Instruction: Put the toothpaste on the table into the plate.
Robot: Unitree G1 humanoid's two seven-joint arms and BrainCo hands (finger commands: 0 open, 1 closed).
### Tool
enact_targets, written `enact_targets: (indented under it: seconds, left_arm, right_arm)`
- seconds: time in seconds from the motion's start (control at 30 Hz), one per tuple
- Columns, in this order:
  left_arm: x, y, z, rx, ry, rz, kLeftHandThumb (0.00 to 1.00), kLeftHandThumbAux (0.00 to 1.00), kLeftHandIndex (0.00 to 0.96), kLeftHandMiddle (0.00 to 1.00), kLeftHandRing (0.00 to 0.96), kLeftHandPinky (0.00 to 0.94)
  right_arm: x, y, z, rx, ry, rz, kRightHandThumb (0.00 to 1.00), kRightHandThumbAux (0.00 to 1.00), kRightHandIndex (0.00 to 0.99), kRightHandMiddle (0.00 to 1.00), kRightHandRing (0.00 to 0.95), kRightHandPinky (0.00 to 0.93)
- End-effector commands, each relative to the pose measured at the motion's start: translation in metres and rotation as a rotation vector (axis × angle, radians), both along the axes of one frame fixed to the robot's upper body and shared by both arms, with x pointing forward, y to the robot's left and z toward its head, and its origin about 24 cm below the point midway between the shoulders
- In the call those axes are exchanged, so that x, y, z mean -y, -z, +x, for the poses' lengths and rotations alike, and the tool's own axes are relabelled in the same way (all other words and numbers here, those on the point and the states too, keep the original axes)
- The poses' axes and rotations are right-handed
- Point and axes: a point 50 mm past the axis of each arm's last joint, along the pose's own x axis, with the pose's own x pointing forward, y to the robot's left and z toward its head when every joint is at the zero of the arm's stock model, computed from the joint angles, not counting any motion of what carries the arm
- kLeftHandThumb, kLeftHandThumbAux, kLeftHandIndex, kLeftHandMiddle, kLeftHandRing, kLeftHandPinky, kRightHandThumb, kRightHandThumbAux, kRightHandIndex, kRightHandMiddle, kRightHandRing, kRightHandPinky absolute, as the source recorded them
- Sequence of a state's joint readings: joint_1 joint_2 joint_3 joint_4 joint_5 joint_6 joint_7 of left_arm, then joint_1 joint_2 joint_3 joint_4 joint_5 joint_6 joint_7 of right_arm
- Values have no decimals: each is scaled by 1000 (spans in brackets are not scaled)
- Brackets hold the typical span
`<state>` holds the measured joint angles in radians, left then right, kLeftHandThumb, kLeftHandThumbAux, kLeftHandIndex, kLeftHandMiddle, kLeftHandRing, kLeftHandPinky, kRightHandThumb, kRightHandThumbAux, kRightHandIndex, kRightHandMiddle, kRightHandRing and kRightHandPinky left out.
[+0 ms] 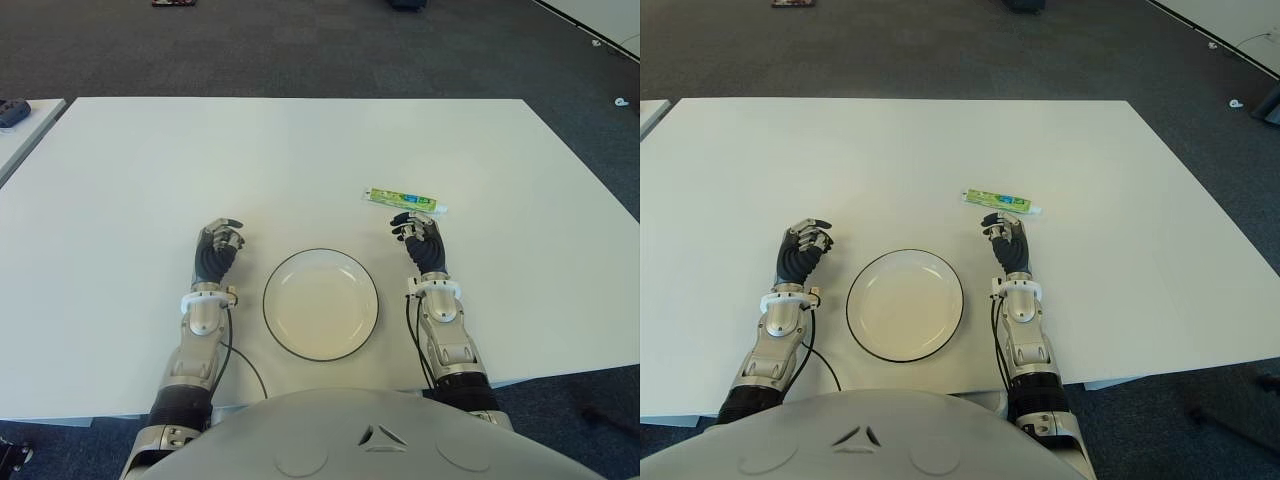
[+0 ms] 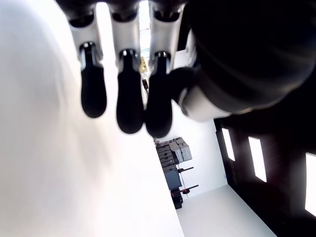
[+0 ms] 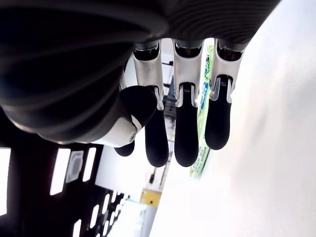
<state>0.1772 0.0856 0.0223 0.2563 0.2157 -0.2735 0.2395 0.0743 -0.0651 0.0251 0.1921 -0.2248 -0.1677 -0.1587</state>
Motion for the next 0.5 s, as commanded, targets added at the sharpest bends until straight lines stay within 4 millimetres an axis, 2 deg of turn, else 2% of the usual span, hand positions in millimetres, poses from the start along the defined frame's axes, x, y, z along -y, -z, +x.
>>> enact_targets:
  seconds: [0.03,0.5]
  left_arm:
    - [1,2,-1,-22,-1,4,709,716,434,628,627,539]
    - [0,3,-1,-23,-5,3,709,716,434,636,632,540]
  right_arm:
    - [2,0,0,2,-9,-30,833,694,397,474,492,485]
    - [11,-15,7,97,-75,-200,827,698,371,496,518,447]
